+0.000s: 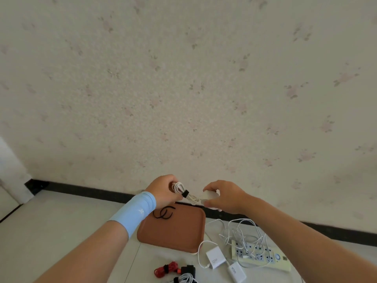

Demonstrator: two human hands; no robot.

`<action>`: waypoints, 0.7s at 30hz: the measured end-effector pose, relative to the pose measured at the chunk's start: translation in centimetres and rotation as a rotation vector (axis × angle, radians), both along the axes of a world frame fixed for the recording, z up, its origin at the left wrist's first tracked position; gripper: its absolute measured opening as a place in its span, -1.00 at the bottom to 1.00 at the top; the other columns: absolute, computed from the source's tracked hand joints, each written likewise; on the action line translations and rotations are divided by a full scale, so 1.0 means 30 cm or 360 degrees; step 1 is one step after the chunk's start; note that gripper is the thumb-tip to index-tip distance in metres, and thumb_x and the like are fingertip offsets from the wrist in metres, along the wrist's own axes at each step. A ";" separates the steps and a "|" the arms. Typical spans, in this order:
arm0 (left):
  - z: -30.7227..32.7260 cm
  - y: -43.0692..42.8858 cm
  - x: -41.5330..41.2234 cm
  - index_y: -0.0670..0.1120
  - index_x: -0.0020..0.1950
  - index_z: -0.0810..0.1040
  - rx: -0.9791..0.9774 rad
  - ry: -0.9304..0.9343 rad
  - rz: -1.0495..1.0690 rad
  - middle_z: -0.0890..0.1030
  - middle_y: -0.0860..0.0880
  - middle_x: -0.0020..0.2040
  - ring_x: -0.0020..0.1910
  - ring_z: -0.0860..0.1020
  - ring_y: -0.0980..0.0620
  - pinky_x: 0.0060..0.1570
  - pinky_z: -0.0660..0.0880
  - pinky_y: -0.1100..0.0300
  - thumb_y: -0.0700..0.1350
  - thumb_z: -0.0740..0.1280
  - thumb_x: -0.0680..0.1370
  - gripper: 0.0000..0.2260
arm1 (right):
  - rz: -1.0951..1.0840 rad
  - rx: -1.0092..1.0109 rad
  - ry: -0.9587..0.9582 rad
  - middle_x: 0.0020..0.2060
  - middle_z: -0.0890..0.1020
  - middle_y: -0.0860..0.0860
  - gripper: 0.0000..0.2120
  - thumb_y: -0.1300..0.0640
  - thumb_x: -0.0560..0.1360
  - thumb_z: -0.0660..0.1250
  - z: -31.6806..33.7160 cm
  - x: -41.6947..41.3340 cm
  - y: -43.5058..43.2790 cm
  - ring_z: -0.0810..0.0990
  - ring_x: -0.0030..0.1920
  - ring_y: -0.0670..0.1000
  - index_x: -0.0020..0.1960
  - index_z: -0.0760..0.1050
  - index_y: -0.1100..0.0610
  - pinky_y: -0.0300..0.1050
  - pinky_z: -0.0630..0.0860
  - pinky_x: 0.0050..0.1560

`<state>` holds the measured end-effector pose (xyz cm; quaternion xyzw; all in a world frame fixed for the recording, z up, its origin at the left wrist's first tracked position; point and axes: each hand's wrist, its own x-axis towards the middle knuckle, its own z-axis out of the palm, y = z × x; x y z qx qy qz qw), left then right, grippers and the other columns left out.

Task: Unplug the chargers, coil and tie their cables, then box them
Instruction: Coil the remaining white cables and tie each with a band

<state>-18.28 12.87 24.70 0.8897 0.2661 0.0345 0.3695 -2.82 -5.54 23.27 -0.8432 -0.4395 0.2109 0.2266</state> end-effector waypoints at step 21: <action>-0.893 0.057 -0.065 -0.03 0.25 0.58 0.0392 0.1373 -0.0590 0.59 -0.07 0.16 0.04 0.56 -0.11 0.04 0.51 0.12 -0.21 0.34 0.53 -0.70 | 0.0434 -0.0677 -0.0022 0.35 0.52 0.09 -0.56 0.11 0.57 0.33 -0.911 -0.231 0.166 0.51 0.33 0.16 0.44 0.42 0.08 -0.01 0.43 0.32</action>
